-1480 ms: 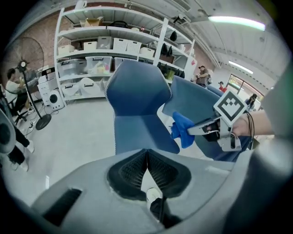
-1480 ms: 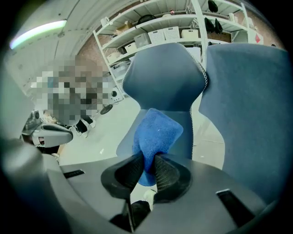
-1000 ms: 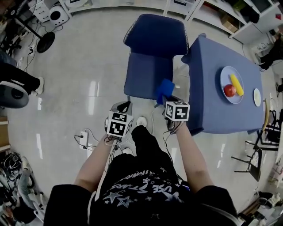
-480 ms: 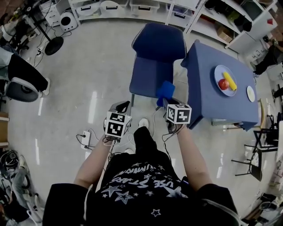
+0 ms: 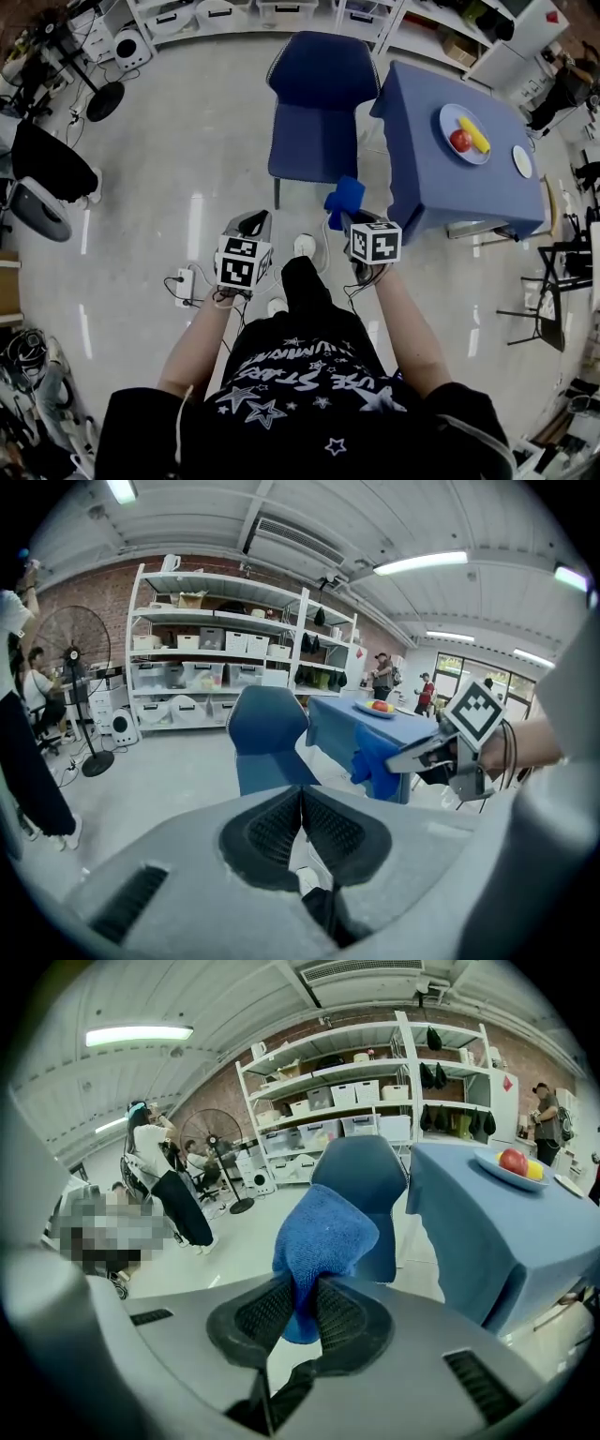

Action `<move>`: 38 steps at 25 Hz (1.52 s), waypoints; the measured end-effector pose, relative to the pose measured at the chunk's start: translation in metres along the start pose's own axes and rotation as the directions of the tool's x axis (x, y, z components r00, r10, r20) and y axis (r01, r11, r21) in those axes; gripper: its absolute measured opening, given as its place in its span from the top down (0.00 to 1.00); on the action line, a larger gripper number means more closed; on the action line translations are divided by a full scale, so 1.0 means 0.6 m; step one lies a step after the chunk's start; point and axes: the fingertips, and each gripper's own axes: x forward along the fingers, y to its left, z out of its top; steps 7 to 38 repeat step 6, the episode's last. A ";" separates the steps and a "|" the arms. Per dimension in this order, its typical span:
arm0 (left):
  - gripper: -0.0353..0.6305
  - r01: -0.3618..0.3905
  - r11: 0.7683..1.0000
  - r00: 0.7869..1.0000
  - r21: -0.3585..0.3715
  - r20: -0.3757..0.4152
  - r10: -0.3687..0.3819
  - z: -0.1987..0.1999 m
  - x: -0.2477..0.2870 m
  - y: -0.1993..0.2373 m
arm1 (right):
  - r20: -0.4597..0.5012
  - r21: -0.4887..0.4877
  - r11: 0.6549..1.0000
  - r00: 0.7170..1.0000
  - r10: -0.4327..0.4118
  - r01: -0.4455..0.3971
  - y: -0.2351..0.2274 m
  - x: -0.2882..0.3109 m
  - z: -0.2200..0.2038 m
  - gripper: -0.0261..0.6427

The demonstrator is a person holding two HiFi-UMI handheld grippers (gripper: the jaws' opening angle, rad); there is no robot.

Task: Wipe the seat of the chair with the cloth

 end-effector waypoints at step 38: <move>0.92 0.000 1.000 1.000 0.001 0.008 0.000 -0.012 -0.008 -0.014 | 0.011 -0.027 1.000 1.000 0.014 -0.013 0.010 -0.008 -0.008 0.88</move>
